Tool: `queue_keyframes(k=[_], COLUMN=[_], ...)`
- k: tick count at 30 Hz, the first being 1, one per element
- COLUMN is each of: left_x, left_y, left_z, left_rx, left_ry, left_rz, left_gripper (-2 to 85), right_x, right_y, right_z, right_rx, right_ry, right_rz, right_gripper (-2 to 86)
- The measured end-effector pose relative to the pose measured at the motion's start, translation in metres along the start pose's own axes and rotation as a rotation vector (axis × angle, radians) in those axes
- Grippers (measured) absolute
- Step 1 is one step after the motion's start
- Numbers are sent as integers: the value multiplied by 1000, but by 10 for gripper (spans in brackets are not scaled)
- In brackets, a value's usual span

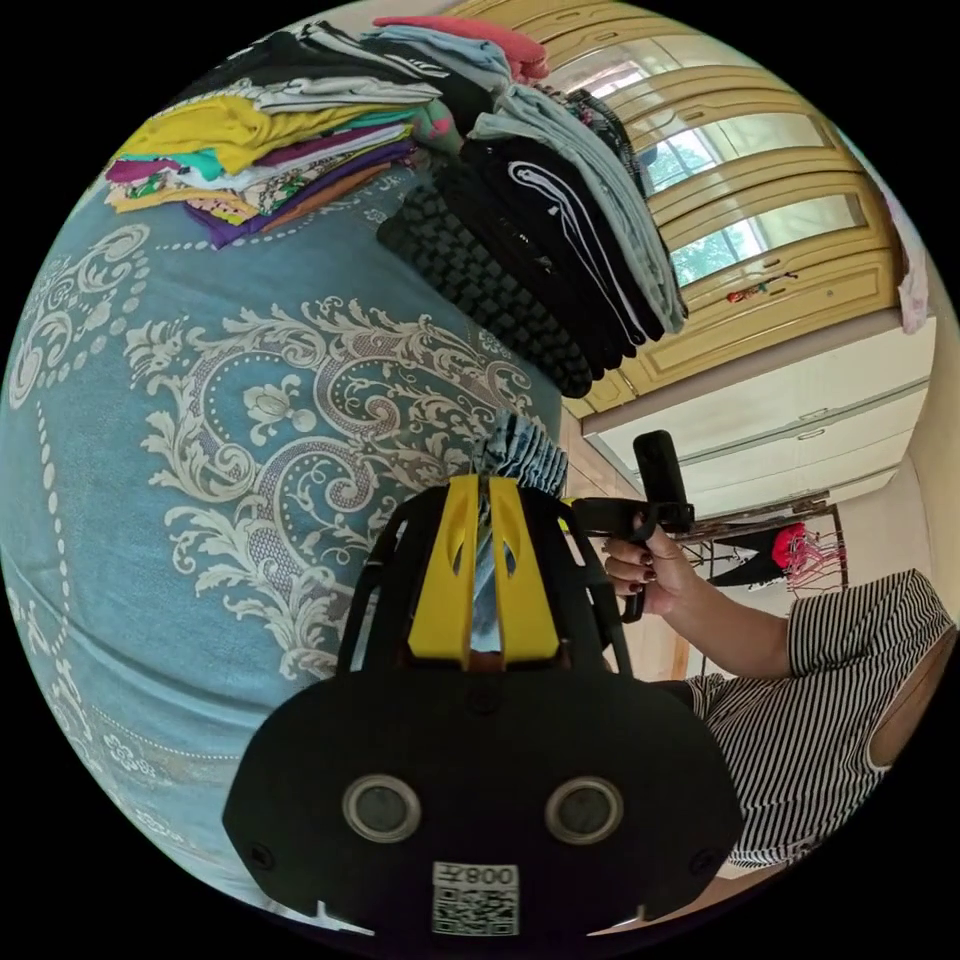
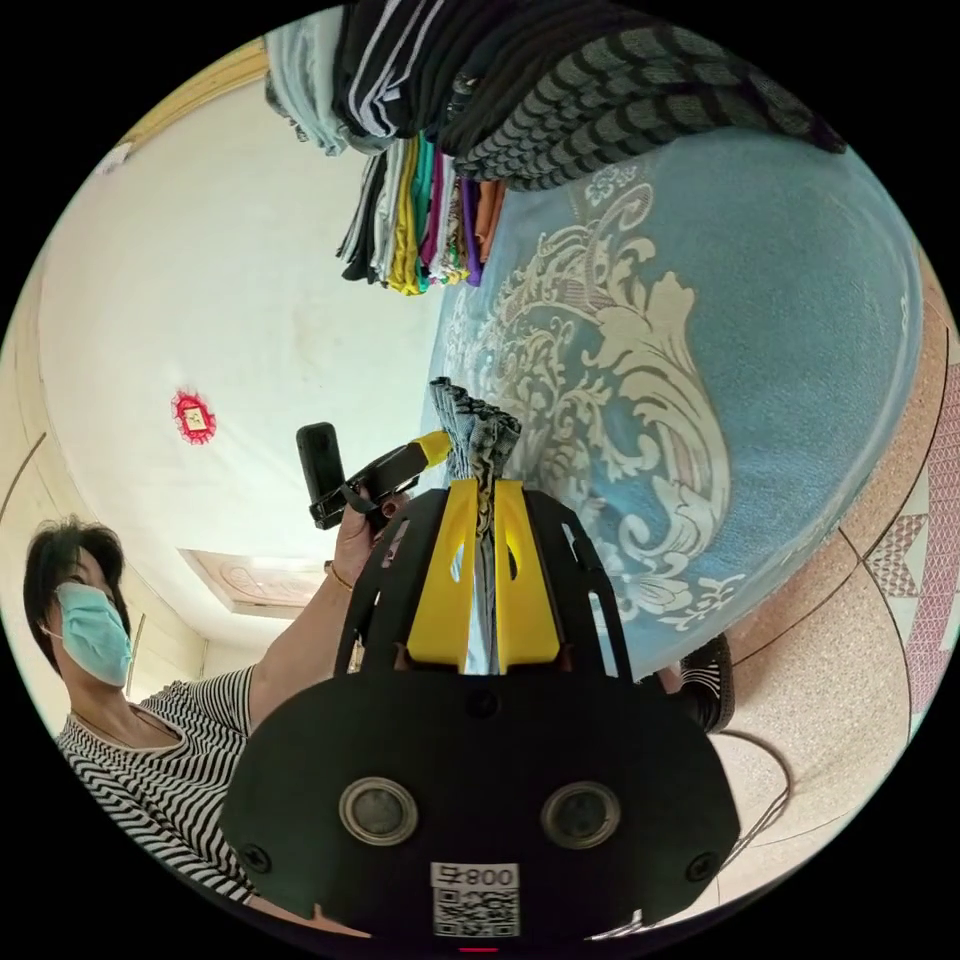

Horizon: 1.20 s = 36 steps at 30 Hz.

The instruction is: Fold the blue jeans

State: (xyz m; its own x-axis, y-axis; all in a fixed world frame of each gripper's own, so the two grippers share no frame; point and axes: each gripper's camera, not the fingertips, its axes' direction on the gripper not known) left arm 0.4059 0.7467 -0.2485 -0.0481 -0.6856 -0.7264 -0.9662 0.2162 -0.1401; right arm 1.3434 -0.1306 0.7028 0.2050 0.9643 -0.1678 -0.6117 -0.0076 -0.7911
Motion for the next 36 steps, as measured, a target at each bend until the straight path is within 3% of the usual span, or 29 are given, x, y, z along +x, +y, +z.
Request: queue_keyframes(k=[11,21,36], left_x=[103,179,196], left_y=[67,178,365], left_z=[-217,-404,-577], left_rx=[244,324,329], left_ry=[35,-16,-15], left_rz=[135,165,-176], left_gripper=[23,24,25], right_x=[-112,-219,-276], right_y=[63,165,321], right_z=[24,106,290], right_rx=[-102,-323,-663], right_ry=[-97,-117,64], right_rz=[-295,-553,-675], right_gripper=[27,30,30])
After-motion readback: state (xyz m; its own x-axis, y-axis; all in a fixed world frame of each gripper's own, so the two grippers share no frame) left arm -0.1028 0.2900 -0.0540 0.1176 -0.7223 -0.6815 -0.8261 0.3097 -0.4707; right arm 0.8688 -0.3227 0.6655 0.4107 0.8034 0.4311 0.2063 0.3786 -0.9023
